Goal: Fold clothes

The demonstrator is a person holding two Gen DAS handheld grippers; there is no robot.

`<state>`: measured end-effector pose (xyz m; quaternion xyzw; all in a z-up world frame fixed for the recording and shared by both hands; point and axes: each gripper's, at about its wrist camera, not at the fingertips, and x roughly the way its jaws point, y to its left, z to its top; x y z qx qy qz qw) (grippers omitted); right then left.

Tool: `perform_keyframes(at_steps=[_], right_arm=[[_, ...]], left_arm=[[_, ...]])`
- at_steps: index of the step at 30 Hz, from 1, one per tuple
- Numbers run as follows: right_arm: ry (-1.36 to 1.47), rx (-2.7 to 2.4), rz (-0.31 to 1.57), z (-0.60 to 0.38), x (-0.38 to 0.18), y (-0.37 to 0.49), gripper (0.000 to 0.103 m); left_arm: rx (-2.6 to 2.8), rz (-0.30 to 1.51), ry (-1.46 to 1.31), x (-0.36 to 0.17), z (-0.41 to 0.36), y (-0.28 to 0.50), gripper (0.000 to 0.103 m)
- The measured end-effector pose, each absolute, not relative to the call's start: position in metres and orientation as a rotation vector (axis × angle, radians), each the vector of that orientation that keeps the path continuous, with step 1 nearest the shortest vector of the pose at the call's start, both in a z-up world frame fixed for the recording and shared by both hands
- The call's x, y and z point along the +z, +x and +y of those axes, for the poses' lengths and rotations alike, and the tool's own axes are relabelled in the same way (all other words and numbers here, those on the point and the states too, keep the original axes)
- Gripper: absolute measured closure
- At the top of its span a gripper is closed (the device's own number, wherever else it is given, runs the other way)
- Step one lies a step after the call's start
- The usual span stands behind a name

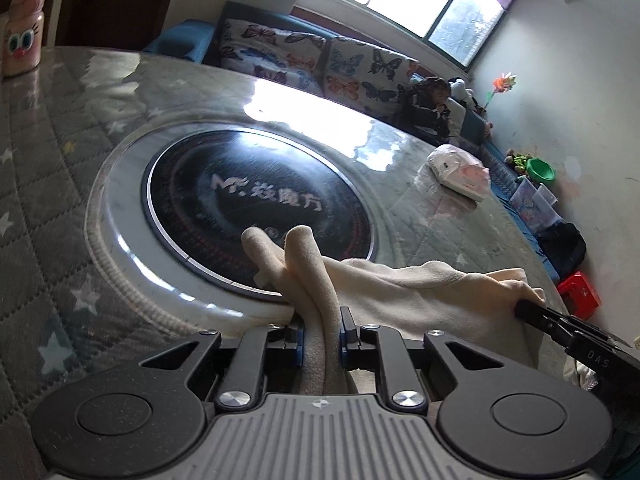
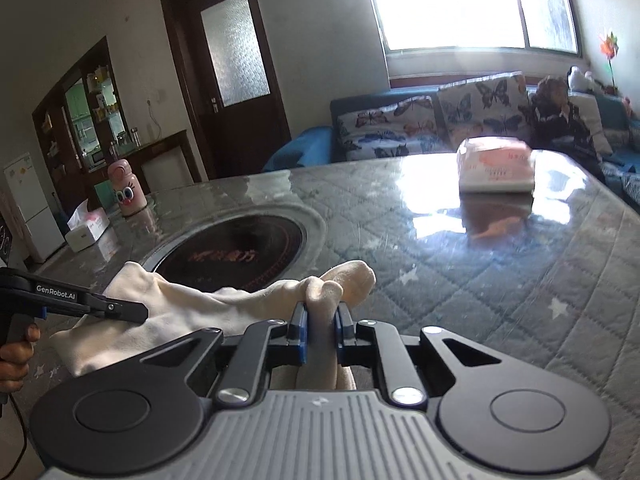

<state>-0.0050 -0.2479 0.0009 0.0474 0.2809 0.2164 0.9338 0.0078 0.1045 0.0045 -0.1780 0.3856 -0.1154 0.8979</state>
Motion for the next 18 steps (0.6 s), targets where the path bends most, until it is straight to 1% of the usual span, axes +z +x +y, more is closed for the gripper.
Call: perform_keyframes(at_steps=[10,18], right_arm=[[0.063,0.376,0.507,-0.270,0.027,-0.009,0.092],[0.053,0.285,0.464,-0.304,0.045,0.002,0.092]], left_arm=[[-0.323,0.753,-0.312,0.028,0.070,0.024,0.087],[-0.391,0.739,-0.265,0.044,0.023,0.059,0.087]])
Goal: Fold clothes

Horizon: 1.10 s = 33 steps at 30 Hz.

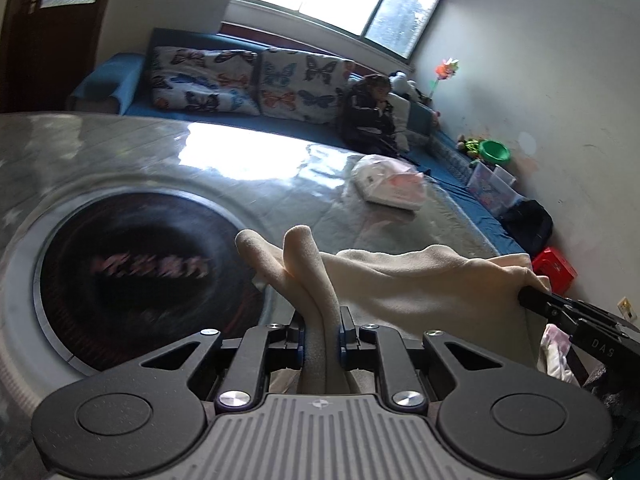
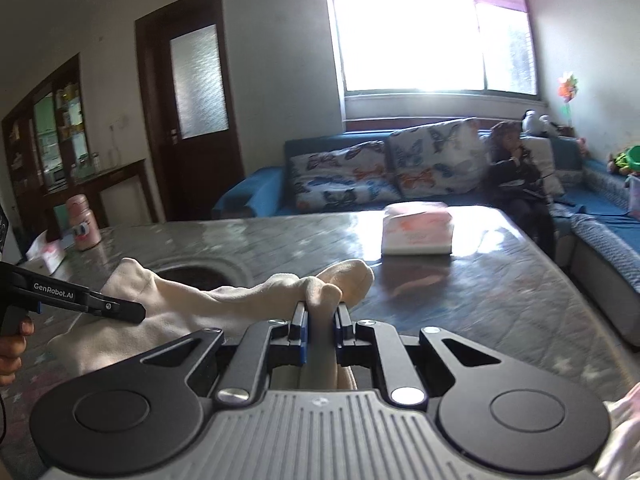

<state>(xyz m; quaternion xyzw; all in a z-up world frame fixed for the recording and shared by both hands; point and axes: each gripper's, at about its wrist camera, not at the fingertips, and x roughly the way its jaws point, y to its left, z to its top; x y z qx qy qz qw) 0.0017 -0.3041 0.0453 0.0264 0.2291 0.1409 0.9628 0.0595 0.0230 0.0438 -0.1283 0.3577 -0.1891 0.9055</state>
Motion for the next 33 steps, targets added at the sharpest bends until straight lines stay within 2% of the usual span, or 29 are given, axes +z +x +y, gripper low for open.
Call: perform_keyframes(at_steps=[13,27,33], right_arm=[[0.019,0.149,0.452,-0.361,0.056,0.052,0.092],[0.061,0.073,0.571,-0.393,0.004,0.108,0.092],[0.056,0.053,0.639,-0.397,-0.019,0.122,0.092]], left_arm=[[-0.459,0.744,-0.219,0.049,-0.054,0.130,0.087],[-0.450,0.864,-0.205,0.002,-0.082,0.180,0.087],[-0.429,0.882,-0.176,-0.008,-0.080,0.184,0.079]])
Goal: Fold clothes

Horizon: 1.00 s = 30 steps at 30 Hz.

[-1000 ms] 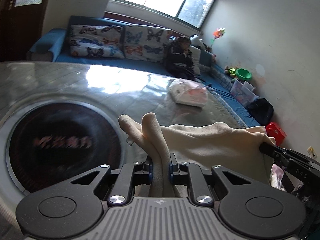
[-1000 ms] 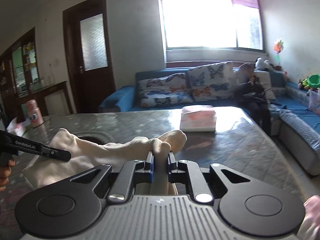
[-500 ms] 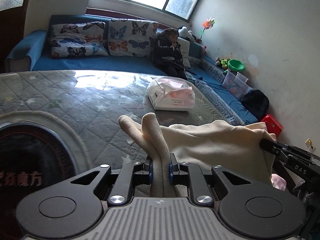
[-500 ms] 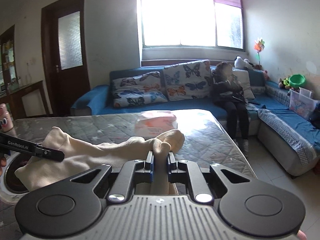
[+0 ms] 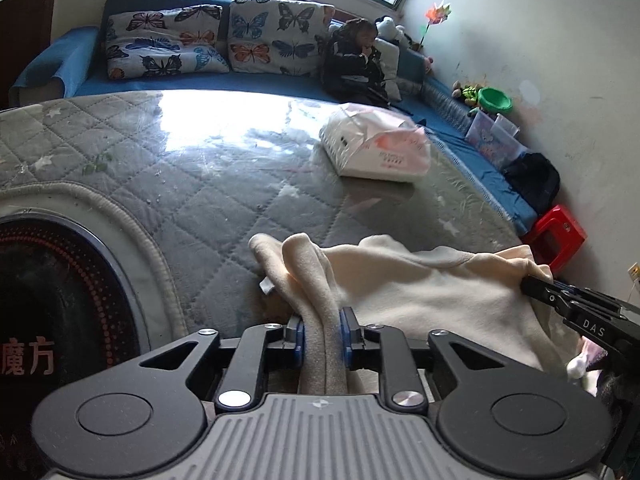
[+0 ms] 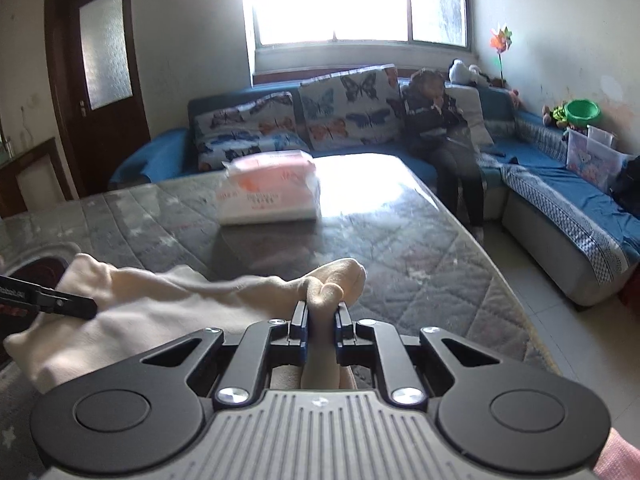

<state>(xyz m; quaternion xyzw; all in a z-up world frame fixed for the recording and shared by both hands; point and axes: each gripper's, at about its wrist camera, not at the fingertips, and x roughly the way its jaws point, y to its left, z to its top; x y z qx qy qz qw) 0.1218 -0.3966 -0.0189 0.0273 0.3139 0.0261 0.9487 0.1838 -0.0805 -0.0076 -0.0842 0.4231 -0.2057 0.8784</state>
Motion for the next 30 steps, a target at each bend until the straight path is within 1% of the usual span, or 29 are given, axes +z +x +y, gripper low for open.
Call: perform_keyframes(at_steps=[6,7,10,14,17,23,30], right_arm=[[0.032,0.009,0.666,-0.397,-0.024,0.124,0.087],[0.019,-0.007,0.659,-0.396,-0.022,0.123,0.084],[0.004,0.003,0.628,-0.393,-0.011,0.119,0.083],[0.015,0.082,0.608,-0.383,0.000,0.121,0.083],[0.015,0.141,0.630,-0.369,-0.005,0.131,0.084],[0.025,0.172,0.659,-0.353,-0.021,0.150,0.084],[0.029,0.162,0.670,-0.354,-0.034,0.159,0.084]], left_arm=[[-0.397,0.858,-0.119,-0.005,-0.080,0.180,0.070],[-0.388,0.848,-0.112,-0.002,-0.080,0.180,0.067],[-0.374,0.805,-0.090,0.008,-0.077,0.177,0.065],[-0.382,0.756,-0.091,0.020,-0.078,0.175,0.068],[-0.417,0.751,-0.091,0.023,-0.086,0.176,0.069],[-0.462,0.773,-0.071,0.014,-0.107,0.189,0.076],[-0.498,0.794,-0.054,-0.001,-0.133,0.207,0.077]])
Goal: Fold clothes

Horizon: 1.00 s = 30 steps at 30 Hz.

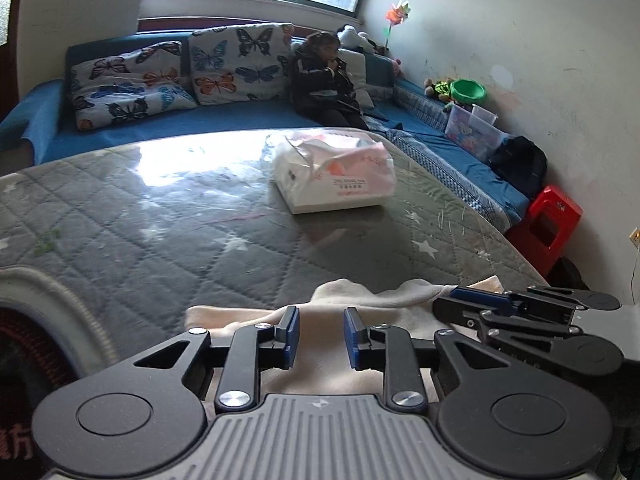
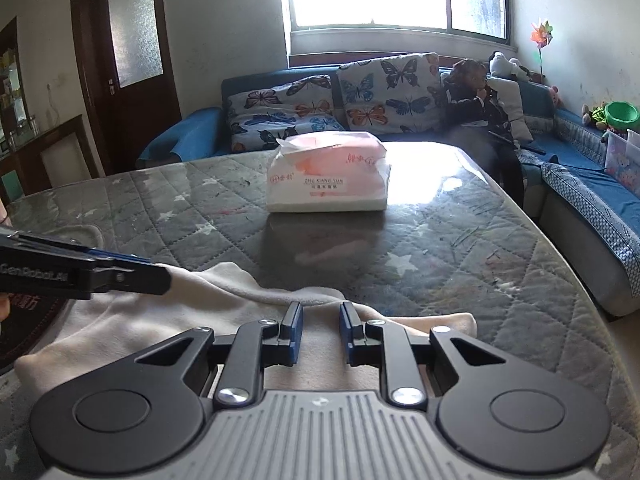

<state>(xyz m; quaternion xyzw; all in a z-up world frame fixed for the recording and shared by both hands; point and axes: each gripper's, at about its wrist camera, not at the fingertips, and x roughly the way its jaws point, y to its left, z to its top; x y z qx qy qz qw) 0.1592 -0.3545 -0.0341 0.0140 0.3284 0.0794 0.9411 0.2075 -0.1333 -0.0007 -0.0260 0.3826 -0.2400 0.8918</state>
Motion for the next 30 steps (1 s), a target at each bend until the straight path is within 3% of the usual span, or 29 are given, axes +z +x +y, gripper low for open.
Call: perform_keyframes(at_steps=[11,30], right_arm=[[-0.032,0.194,0.650,-0.350,-0.020,0.134,0.084],[-0.123,0.228,0.630,-0.332,-0.021,0.038,0.083]], left_arm=[[-0.495,0.807,-0.051,-0.008,-0.139,0.207,0.078],[-0.583,0.752,0.060,-0.005,-0.134,0.101,0.078]])
